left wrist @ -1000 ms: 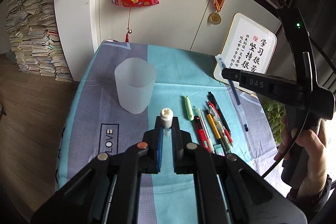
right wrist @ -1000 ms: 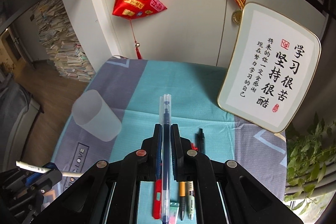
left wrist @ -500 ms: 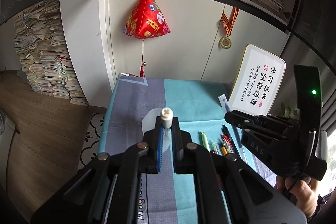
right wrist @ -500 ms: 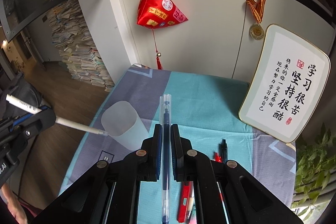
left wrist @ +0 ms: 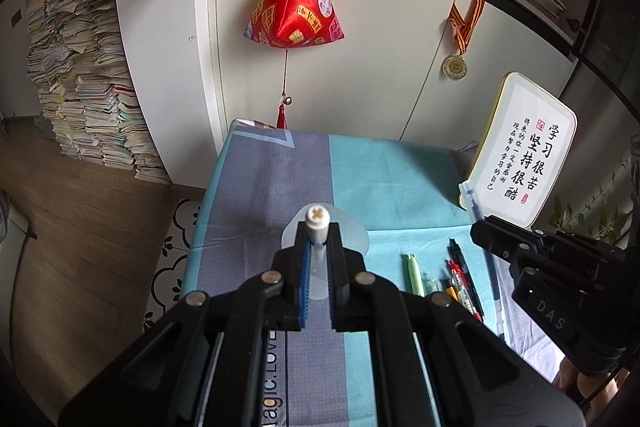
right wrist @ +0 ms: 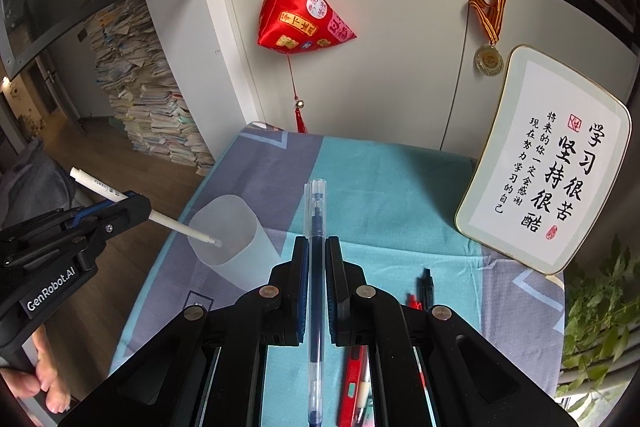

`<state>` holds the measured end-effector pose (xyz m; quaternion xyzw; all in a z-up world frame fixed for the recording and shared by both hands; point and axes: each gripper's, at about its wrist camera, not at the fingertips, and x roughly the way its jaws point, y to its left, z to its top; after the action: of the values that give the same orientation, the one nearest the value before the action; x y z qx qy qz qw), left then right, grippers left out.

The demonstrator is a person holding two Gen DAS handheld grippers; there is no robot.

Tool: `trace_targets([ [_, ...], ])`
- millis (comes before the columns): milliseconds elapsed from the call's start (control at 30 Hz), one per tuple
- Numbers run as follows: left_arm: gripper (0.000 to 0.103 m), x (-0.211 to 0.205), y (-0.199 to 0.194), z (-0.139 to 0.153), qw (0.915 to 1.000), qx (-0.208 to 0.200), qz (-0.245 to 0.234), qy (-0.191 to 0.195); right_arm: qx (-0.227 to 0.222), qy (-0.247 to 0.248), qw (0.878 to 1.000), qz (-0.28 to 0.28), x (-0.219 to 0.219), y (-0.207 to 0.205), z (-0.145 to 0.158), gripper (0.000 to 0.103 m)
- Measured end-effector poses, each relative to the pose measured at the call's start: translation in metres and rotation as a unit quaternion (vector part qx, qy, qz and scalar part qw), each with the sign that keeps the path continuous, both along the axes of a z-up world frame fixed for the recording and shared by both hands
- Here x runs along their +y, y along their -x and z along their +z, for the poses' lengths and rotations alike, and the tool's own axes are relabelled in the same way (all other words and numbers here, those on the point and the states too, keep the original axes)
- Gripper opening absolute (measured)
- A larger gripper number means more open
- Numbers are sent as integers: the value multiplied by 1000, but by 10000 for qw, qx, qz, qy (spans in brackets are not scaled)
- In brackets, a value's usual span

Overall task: Organize stationery
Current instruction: 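Carry the white pen with the left tool into the frosted cup while the right tool lifts the blue pen, then open the left tool to drop the white pen while the right tool brings the blue pen over the cup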

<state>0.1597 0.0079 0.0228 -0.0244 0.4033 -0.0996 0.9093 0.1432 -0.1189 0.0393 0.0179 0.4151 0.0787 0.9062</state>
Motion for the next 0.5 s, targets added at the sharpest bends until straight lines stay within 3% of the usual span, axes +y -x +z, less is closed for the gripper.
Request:
trace_targets([
  [500, 6, 0, -20, -46, 9990, 389, 123, -191, 54, -28, 10000, -2, 4, -6, -12, 6],
])
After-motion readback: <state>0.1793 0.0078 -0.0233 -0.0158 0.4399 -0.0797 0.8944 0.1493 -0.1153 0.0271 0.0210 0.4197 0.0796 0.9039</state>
